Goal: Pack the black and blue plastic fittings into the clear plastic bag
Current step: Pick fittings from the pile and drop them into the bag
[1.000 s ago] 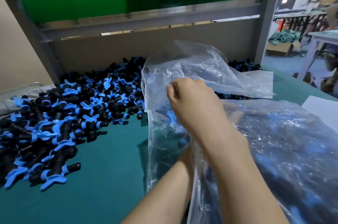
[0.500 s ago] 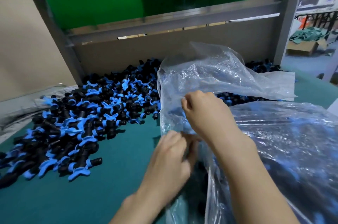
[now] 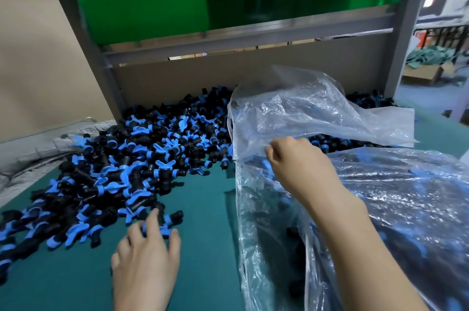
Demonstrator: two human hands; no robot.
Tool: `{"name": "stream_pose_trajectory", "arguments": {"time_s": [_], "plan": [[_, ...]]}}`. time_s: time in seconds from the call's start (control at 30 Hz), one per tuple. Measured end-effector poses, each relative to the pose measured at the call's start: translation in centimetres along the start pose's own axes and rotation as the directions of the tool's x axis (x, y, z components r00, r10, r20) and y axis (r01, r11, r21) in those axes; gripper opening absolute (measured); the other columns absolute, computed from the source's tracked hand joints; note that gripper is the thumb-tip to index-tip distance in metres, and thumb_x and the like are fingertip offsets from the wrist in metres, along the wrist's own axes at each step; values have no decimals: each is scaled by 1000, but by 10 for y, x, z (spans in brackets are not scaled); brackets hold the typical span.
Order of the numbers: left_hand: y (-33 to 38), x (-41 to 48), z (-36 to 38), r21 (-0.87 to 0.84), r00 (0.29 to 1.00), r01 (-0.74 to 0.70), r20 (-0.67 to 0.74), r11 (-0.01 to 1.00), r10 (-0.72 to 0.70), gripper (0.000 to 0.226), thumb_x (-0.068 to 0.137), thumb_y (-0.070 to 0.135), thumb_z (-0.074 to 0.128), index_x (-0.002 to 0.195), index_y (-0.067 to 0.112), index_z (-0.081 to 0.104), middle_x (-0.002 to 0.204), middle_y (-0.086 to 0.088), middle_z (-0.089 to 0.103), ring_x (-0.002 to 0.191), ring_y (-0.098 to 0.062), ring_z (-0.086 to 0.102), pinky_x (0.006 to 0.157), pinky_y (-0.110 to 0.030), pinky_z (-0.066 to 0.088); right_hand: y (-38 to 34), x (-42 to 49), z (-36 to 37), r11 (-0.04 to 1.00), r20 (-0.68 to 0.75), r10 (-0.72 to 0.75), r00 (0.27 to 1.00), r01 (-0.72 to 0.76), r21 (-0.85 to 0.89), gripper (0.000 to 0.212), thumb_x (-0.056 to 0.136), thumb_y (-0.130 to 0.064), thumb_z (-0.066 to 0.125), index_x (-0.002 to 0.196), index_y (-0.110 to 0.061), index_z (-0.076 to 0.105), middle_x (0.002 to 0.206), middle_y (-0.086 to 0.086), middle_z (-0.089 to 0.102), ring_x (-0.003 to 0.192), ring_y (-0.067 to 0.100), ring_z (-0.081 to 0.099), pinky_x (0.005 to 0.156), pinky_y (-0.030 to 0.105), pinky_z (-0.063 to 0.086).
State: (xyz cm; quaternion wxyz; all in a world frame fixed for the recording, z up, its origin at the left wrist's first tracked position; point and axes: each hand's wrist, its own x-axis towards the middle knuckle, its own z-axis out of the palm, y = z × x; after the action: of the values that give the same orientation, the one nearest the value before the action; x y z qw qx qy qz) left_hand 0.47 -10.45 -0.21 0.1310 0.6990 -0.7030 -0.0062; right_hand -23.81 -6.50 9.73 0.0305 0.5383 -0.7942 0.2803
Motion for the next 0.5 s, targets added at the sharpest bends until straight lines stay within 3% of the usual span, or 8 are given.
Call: {"name": "stream_pose_trajectory", "arguments": {"time_s": [0.1,0.23,0.37,0.43,0.5], "plan": [[14,-8,6,-61,982,-190,-14,980,189,63,94,64,26,148,34,17,147,7,36,130,-18,38,105,-34,33,0,0,2,1000,-1,0,1000,0,-2,39,102,-26,36,65,-15,32,65,5,42,59,30,42,55,34,31],[36,5,18,-229,905,-418,-25,879,424,73,87,74,25,149,34,22,141,18,40,126,-6,35,105,-27,29,3,0,3,1000,-7,-12,1000,12,-24,39,103,-27,37,65,-15,33,65,5,44,57,28,42,51,32,29],[44,22,18,-265,900,-429,-48,863,433,89,76,86,15,148,35,27,137,18,44,124,-9,34,103,-30,29,5,1,5,998,-18,-35,999,34,-43,39,102,-25,38,66,-11,37,62,7,46,55,28,42,47,31,26],[41,22,21,-358,906,-411,-54,839,420,76,86,79,12,145,36,31,133,19,48,122,-5,35,105,-32,31,6,2,6,998,-9,-34,999,33,-49,39,102,-25,38,65,-12,36,61,6,45,53,26,40,47,31,25],[37,21,21,-474,925,-359,-67,804,374,51,98,60,18,140,38,35,121,20,53,116,-1,38,102,-36,37,6,2,6,998,2,-32,999,33,-49,41,103,-26,37,64,-13,34,61,6,43,52,25,37,47,31,24]]}}
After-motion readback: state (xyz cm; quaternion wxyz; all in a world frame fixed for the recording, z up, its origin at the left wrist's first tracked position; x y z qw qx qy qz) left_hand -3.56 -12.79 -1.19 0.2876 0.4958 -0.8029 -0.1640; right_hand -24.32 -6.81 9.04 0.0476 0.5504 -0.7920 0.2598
